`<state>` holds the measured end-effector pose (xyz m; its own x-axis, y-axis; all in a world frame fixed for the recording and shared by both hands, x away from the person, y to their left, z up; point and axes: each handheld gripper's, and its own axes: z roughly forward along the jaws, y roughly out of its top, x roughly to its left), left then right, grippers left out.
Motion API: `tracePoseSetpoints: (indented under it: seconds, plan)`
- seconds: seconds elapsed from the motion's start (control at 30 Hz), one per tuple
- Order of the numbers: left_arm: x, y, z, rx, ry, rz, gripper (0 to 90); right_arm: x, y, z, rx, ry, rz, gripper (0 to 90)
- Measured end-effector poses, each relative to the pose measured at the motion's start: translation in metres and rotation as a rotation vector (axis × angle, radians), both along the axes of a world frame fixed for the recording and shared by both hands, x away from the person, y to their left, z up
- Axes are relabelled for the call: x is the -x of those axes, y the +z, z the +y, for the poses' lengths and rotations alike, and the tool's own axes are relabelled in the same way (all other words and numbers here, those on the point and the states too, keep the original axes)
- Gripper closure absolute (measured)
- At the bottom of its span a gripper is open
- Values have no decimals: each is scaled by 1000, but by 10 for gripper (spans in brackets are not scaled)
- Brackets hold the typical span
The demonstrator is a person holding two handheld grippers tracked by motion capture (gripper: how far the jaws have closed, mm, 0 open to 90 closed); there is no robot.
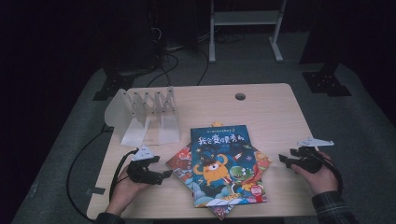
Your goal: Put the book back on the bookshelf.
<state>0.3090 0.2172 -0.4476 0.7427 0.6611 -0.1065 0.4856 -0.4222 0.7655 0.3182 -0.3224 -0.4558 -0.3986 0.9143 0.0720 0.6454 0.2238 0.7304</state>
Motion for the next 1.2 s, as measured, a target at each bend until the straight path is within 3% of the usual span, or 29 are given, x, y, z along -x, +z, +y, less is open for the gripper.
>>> tracePoseSetpoints:
  seconds: [0.03, 0.17, 0.33, 0.47, 0.5, 0.53, 0.8, 1.2]
  plan:
    - [0, 1, 0, 4, 0, -1, 230, 1, 5, 1, -27, 10, -8, 447]
    - [-1, 7, -2, 8, -1, 12, 332, 2, 10, 5, -49, 35, -21, 463]
    - [1, 16, -9, 0, -5, 2, 623, 2, 13, 24, -76, 105, -22, 456]
    - [2, 20, -17, -21, -26, 19, 819, 0, 15, 30, -82, 121, -25, 455]
    - [2, 21, -19, -28, -29, 28, 819, -1, 15, 33, -83, 127, -25, 455]
    - [3, 21, -23, -36, -34, 38, 895, -2, 16, 38, -88, 137, -26, 456]
    - [3, 17, -42, -62, -61, 63, 895, -8, 17, 59, -100, 191, -23, 462]
    - [1, 12, -62, -40, -109, 102, 893, -14, 11, 87, -98, 255, 25, 463]
